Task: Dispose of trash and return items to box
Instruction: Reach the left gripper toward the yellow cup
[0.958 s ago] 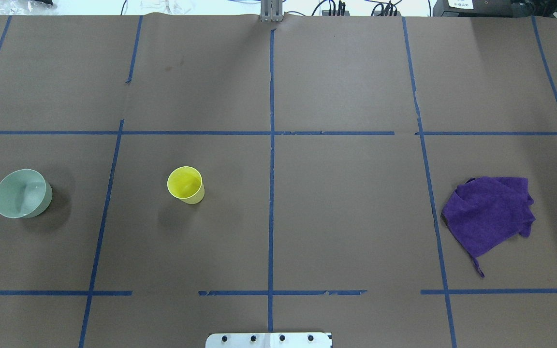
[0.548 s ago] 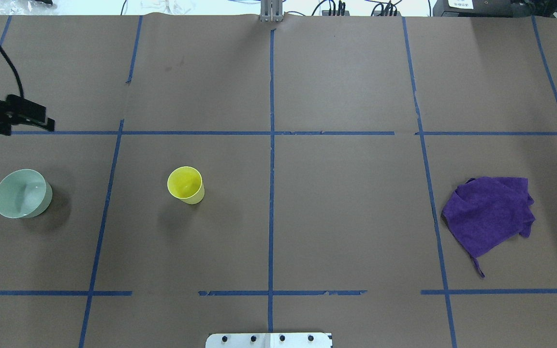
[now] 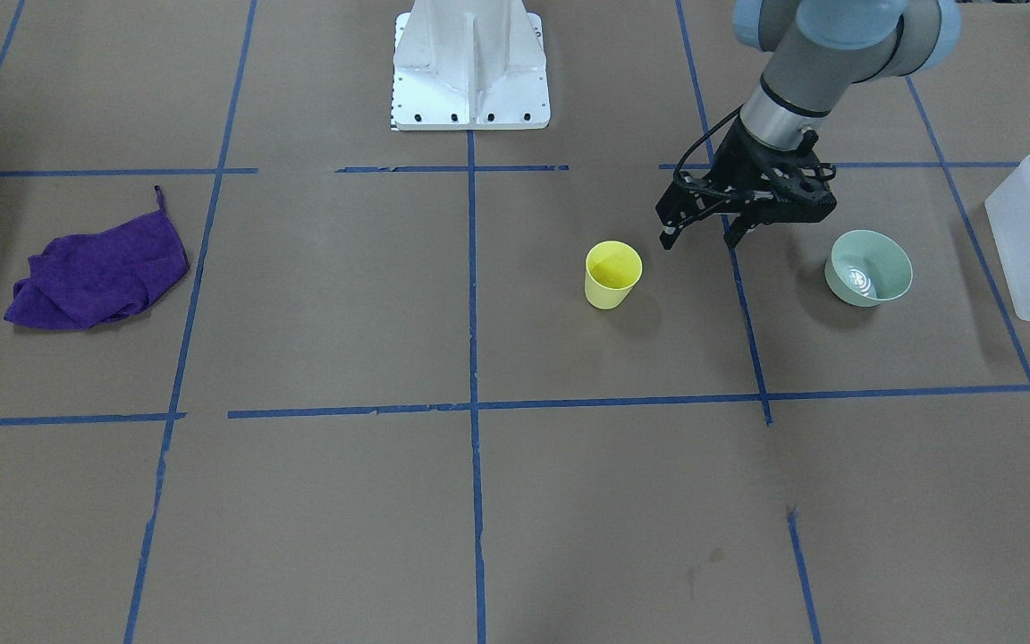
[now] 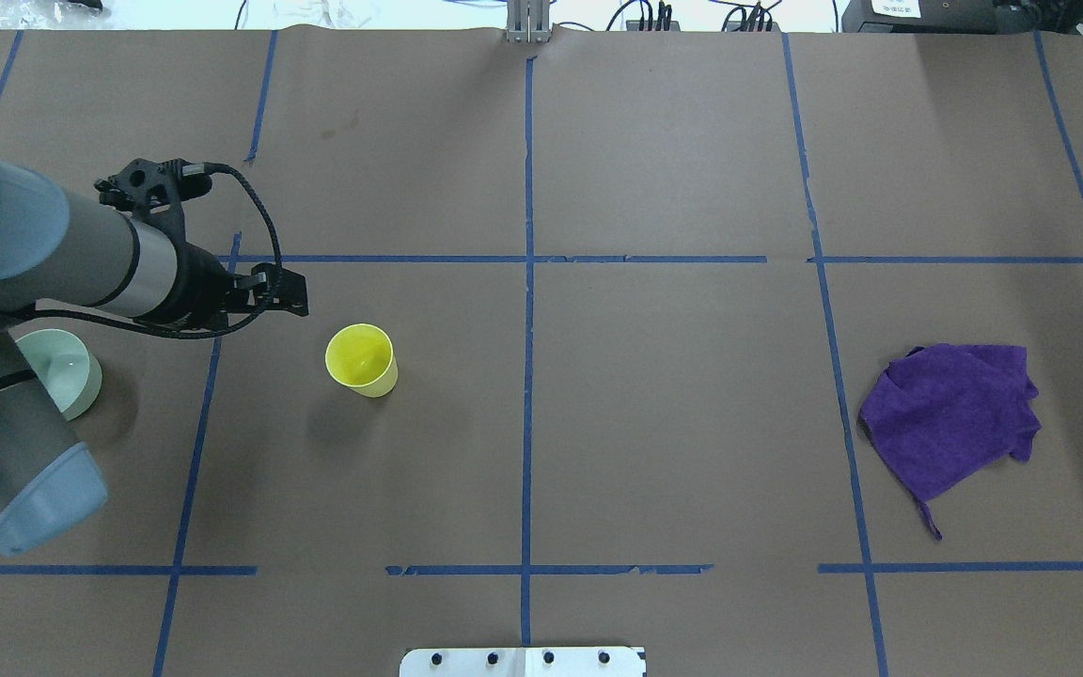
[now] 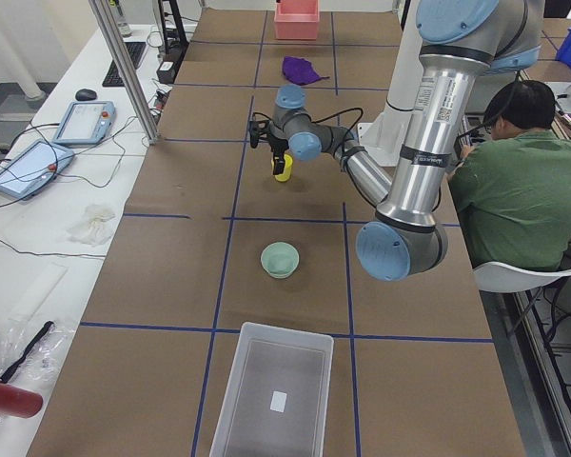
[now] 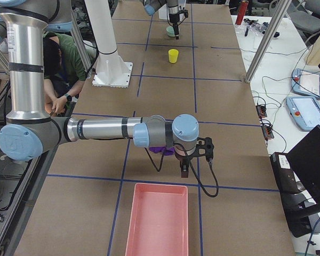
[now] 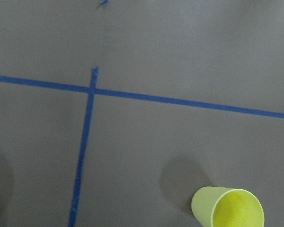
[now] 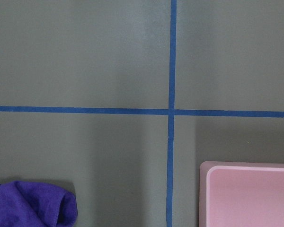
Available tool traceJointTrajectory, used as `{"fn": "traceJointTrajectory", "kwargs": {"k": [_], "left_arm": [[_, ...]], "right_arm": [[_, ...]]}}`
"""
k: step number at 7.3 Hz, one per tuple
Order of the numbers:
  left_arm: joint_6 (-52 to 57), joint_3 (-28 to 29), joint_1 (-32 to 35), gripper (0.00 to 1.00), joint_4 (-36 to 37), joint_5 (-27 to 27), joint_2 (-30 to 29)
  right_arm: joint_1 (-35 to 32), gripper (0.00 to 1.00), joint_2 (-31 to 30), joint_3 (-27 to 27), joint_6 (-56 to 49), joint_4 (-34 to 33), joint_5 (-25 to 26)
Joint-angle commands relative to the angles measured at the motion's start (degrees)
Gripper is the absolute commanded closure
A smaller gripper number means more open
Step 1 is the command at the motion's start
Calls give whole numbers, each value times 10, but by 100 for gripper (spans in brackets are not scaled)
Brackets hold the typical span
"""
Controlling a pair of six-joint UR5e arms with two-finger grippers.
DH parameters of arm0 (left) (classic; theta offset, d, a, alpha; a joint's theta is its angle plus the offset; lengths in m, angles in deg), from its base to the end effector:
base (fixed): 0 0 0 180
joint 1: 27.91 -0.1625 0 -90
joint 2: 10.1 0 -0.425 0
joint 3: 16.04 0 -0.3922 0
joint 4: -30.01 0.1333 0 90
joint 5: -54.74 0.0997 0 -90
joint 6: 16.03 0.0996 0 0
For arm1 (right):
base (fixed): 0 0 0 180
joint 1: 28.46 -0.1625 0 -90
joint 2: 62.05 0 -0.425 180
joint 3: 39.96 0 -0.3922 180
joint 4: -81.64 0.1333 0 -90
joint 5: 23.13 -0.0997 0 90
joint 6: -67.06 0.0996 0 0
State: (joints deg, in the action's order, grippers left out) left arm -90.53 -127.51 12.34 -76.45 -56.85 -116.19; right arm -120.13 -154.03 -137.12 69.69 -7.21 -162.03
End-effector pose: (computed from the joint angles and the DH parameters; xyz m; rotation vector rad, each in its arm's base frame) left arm 0.3666 -0.4370 0.3055 0.1276 0.9869 -0.2183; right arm 0.0723 -0.4803 0.6059 0.0965 -0.8534 0.0232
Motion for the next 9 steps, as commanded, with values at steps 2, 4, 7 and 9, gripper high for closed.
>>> {"fn": "traceJointTrajectory", "kwargs": {"k": [2, 4, 7, 9], "left_arm": [[-3, 62, -37, 0, 0, 11, -28], [-1, 63, -47, 0, -1, 10, -29], [-1, 75, -75, 4, 0, 10, -39], [-1, 102, -77, 35, 0, 10, -55]], "right_arm": [[0, 0, 4, 0, 0, 0, -6], [0, 0, 4, -1, 0, 0, -7], [0, 0, 3, -1, 0, -1, -10], [0, 0, 0, -2, 0, 0, -21]]}}
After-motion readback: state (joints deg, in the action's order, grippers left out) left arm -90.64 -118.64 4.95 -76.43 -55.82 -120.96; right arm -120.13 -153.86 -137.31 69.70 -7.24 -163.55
